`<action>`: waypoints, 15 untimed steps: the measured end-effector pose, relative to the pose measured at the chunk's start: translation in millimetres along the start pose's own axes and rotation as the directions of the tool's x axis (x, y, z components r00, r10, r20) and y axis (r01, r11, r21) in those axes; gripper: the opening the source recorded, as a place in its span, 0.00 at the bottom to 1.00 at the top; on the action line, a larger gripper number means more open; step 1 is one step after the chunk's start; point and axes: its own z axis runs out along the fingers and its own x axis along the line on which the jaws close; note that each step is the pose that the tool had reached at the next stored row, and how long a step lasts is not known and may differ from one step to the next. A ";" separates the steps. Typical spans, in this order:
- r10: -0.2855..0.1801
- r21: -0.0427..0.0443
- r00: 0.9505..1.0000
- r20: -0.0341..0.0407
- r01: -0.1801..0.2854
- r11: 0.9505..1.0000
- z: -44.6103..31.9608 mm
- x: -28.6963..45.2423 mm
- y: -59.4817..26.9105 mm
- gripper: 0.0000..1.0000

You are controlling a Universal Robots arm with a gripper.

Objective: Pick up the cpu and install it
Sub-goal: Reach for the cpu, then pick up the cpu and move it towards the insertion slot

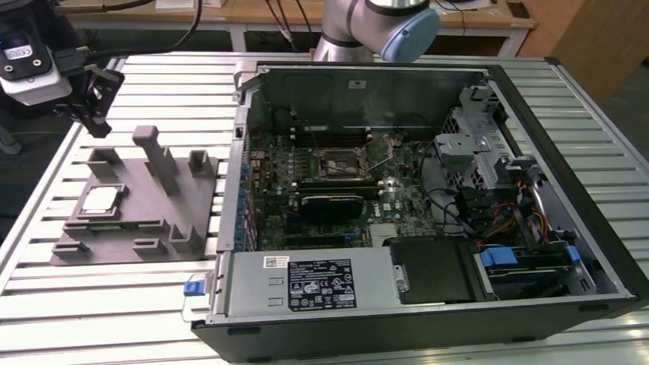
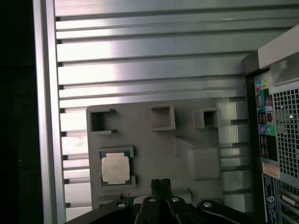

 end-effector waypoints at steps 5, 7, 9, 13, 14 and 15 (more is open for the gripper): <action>0.000 0.000 1.000 -0.001 0.000 1.000 4.9 7.4 0.1 0.11; 0.000 0.000 1.000 -0.001 0.000 1.000 6.6 9.7 -0.1 0.11; 0.001 0.000 1.000 -0.001 -0.001 1.000 7.9 11.7 -0.3 0.11; 0.000 0.000 1.000 -0.001 0.000 1.000 8.3 12.1 -0.3 0.11; 0.000 0.000 1.000 -0.001 0.000 1.000 8.3 12.2 -0.3 0.11; 0.000 0.000 1.000 -0.001 0.000 1.000 8.3 12.2 -0.3 0.11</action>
